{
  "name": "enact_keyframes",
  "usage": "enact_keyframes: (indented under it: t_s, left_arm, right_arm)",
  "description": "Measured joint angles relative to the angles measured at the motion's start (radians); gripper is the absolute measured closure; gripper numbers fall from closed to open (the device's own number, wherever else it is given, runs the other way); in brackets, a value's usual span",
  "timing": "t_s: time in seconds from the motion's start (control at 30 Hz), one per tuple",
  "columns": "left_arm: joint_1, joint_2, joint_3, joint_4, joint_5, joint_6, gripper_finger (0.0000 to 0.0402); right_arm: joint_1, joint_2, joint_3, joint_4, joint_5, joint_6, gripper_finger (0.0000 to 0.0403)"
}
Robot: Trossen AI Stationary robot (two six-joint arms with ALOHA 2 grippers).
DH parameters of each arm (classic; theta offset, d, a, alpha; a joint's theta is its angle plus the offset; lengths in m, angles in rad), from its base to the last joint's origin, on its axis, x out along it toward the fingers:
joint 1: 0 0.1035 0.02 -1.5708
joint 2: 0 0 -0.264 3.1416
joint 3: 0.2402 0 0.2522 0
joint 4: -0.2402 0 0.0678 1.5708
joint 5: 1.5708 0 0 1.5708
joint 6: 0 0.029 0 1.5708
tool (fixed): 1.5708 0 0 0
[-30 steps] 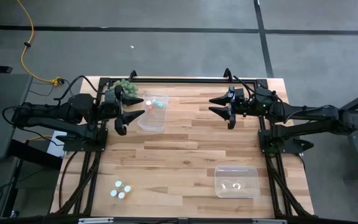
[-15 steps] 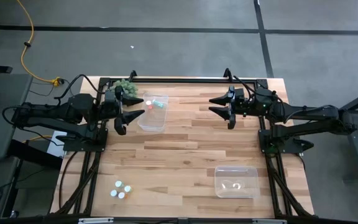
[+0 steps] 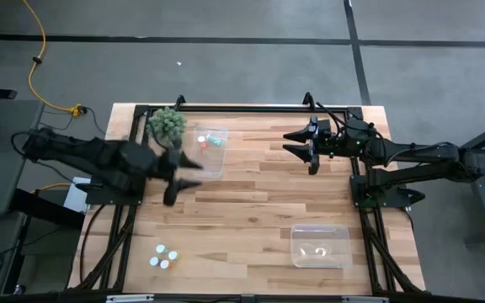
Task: Pick and place medicine bottles into bin by pill shape (circle, oval)
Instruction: Put the blue tablet bottle into the top transparent bin
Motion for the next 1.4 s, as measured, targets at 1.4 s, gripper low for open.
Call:
enact_keyframes:
  t_s: [1.4]
  left_arm:
    - [-0.747, 0.534, -0.048, -0.321, 0.047, -0.696, 0.0179]
  right_arm:
    - [0.0, 0.0, 0.0, -0.061, 0.001, 0.006, 0.0233]
